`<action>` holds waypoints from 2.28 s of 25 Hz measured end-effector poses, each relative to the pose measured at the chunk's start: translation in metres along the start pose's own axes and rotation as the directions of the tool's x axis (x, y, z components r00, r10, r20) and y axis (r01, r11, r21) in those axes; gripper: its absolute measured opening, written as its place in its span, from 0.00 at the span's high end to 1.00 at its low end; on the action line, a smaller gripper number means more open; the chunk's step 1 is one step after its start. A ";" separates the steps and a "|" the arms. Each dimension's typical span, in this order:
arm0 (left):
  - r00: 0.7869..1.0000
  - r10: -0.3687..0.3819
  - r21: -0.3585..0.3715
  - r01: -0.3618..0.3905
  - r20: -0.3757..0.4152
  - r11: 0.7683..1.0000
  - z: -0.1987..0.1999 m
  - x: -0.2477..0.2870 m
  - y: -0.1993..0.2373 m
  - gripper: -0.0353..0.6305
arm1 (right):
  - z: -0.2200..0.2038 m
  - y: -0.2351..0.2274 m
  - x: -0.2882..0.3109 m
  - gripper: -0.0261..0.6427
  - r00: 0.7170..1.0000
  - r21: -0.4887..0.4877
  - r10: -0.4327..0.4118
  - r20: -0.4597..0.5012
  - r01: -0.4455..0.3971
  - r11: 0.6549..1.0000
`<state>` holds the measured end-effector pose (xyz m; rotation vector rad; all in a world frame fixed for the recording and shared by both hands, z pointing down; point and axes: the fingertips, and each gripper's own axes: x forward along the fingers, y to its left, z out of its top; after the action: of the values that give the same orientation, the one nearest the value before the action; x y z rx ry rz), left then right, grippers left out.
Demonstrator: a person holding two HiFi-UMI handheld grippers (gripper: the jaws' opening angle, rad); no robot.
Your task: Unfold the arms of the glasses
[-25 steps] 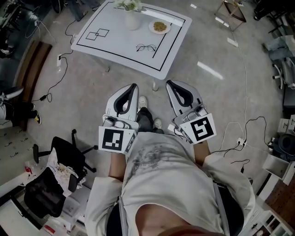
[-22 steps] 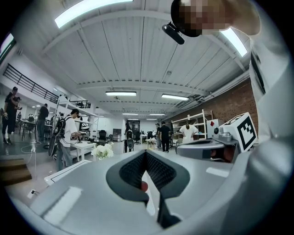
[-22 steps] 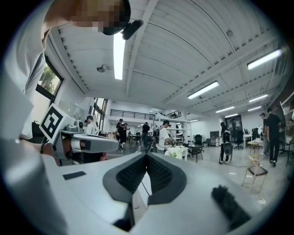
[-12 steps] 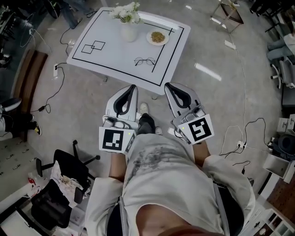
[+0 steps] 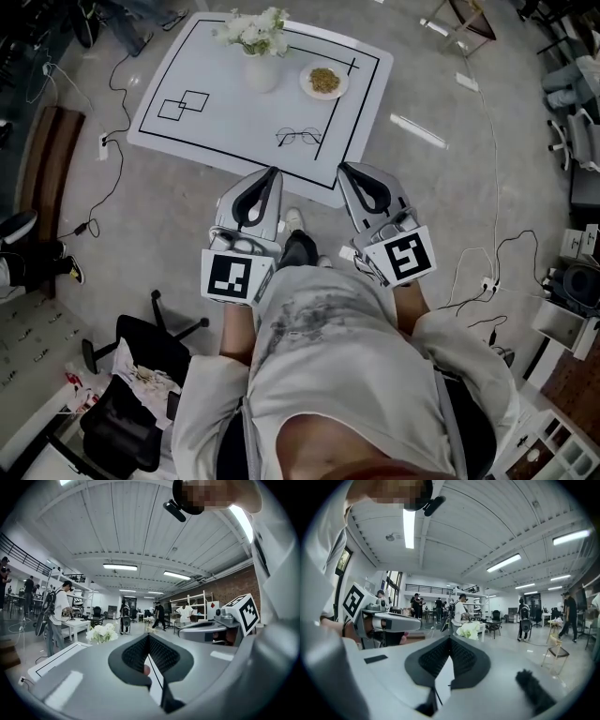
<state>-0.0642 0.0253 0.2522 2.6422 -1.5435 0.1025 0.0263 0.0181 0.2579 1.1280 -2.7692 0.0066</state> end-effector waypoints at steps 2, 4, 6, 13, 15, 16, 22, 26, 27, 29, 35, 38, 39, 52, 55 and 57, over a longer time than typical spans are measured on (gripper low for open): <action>1.000 -0.022 -0.005 0.022 -0.010 1.000 -0.005 0.008 0.011 0.93 | -0.002 -0.001 0.014 0.94 1.000 -0.056 -0.010 -0.023 0.009 0.998; 0.999 -0.051 -0.004 0.051 -0.019 0.999 -0.010 0.015 0.020 0.93 | -0.004 -0.001 0.027 0.94 0.999 -0.114 -0.019 -0.037 0.014 0.993; 0.996 -0.081 0.006 0.081 -0.046 0.997 -0.018 0.022 0.028 0.94 | -0.009 -0.002 0.038 0.94 0.998 -0.175 -0.034 -0.061 0.023 0.984; 0.966 -0.217 0.038 0.224 -0.137 0.974 -0.050 0.044 0.049 0.94 | -0.028 0.002 0.073 0.94 0.987 -0.267 -0.031 -0.158 -0.012 0.964; 0.956 -0.257 0.007 0.261 -0.145 0.965 -0.057 0.048 0.054 0.94 | -0.031 0.000 0.078 0.94 0.985 -0.252 -0.040 -0.166 -0.003 0.968; 0.950 -0.277 -0.014 0.278 -0.145 0.960 -0.060 0.051 0.056 0.94 | -0.032 -0.002 0.080 0.94 0.985 -0.246 -0.050 -0.164 0.008 0.969; 0.938 -0.329 -0.057 0.324 -0.112 0.944 -0.064 0.061 0.068 0.94 | -0.045 -0.012 0.085 0.94 0.973 -0.284 -0.105 -0.205 0.043 0.958; 0.935 -0.330 -0.011 0.332 -0.132 0.943 -0.075 0.067 0.072 0.93 | -0.057 -0.022 0.086 0.94 0.962 -0.354 -0.139 -0.233 0.049 0.934; 0.933 -0.332 0.004 0.336 -0.141 0.942 -0.079 0.068 0.073 0.93 | -0.060 -0.025 0.086 0.94 0.960 -0.366 -0.150 -0.238 0.054 0.929; 0.926 -0.339 0.029 0.348 -0.166 0.937 -0.088 0.069 0.073 0.93 | -0.067 -0.030 0.087 0.94 0.956 -0.379 -0.166 -0.242 0.065 0.923; 0.897 -0.358 0.083 0.390 -0.258 0.917 -0.118 0.079 0.074 0.93 | -0.087 -0.041 0.099 0.94 0.950 -0.422 -0.170 -0.264 0.045 0.906; 0.879 -0.365 0.105 0.413 -0.308 0.905 -0.133 0.088 0.073 0.93 | -0.099 -0.049 0.106 0.94 0.942 -0.420 -0.154 -0.298 0.015 0.908; 0.873 -0.367 0.107 0.418 -0.321 0.902 -0.138 0.092 0.073 0.93 | -0.103 -0.052 0.109 0.94 0.939 -0.418 -0.150 -0.311 0.006 0.908; 0.825 -0.340 0.092 0.422 -0.450 0.902 -0.193 0.126 0.084 0.93 | -0.158 -0.064 0.134 0.94 0.908 -0.353 -0.030 -0.419 -0.132 0.926; 0.814 -0.333 0.096 0.424 -0.475 0.900 -0.204 0.130 0.086 0.93 | -0.168 -0.062 0.140 0.94 0.899 -0.347 -0.012 -0.437 -0.156 0.925; 0.805 -0.329 0.089 0.424 -0.494 0.901 -0.214 0.131 0.087 0.93 | -0.175 -0.062 0.143 0.94 0.893 -0.344 -0.001 -0.450 -0.172 0.923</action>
<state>-0.0793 -0.1091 0.4808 2.7231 -0.8706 0.8381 -0.0074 -0.1149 0.4477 0.7824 -2.2787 -0.2207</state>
